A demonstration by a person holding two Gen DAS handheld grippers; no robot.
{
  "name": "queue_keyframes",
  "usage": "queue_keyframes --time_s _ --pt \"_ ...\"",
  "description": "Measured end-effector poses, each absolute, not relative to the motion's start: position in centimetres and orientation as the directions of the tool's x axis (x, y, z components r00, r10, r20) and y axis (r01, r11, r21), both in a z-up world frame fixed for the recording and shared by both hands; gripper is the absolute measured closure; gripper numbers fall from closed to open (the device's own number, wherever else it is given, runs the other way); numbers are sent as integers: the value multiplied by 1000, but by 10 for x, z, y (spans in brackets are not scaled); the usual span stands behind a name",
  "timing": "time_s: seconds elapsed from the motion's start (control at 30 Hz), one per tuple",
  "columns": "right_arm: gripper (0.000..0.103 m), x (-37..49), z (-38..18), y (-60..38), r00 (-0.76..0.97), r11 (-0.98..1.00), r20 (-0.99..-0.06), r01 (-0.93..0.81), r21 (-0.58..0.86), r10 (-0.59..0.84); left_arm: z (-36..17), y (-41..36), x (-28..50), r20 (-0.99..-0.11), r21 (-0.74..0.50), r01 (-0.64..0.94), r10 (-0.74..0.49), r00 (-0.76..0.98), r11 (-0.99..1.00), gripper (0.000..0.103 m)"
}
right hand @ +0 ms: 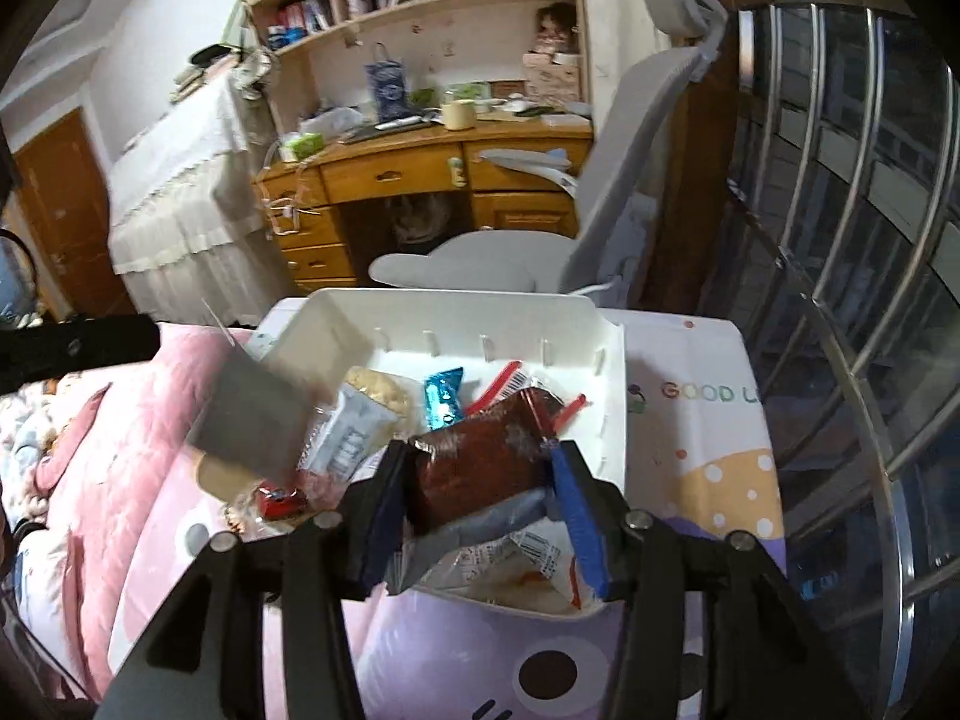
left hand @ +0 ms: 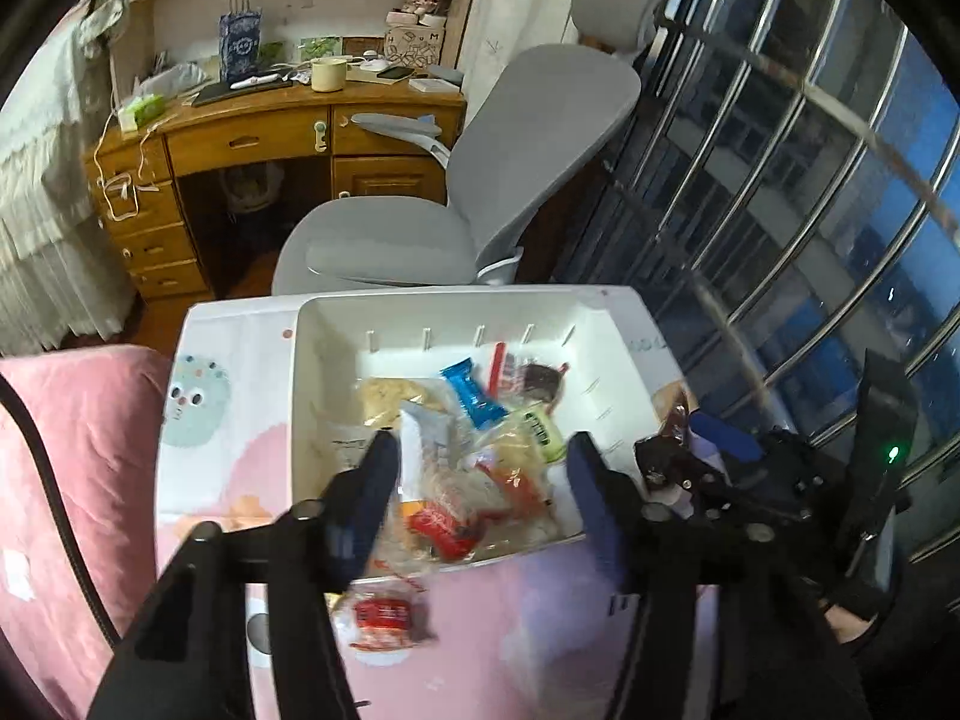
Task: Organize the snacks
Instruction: 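Carry both snacks over the white tray and open both tools inside, then withdraw both tools toward the red date packet and small yellow packet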
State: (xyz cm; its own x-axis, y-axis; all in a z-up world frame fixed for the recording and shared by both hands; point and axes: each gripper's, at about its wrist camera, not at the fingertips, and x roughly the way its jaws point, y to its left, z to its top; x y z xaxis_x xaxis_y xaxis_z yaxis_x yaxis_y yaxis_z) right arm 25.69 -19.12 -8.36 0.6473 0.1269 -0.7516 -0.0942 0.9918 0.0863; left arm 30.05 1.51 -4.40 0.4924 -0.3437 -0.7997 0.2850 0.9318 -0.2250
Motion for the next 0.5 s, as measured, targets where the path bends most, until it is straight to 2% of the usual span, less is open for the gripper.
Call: queue_keyframes --time_s 0.13,0.3,0.5 --pt "51 256 -89 -187 625 991 -769 -70 115 134 -51 27 299 -818 -232 283 -345 461 930 29" --pt "43 248 -96 -177 599 991 -793 -15 129 113 -59 51 295 -836 -231 264 -330 439 936 26" --pt "39 228 -102 -163 578 981 -808 65 181 110 -64 86 285 -848 -219 284 -326 417 933 25"
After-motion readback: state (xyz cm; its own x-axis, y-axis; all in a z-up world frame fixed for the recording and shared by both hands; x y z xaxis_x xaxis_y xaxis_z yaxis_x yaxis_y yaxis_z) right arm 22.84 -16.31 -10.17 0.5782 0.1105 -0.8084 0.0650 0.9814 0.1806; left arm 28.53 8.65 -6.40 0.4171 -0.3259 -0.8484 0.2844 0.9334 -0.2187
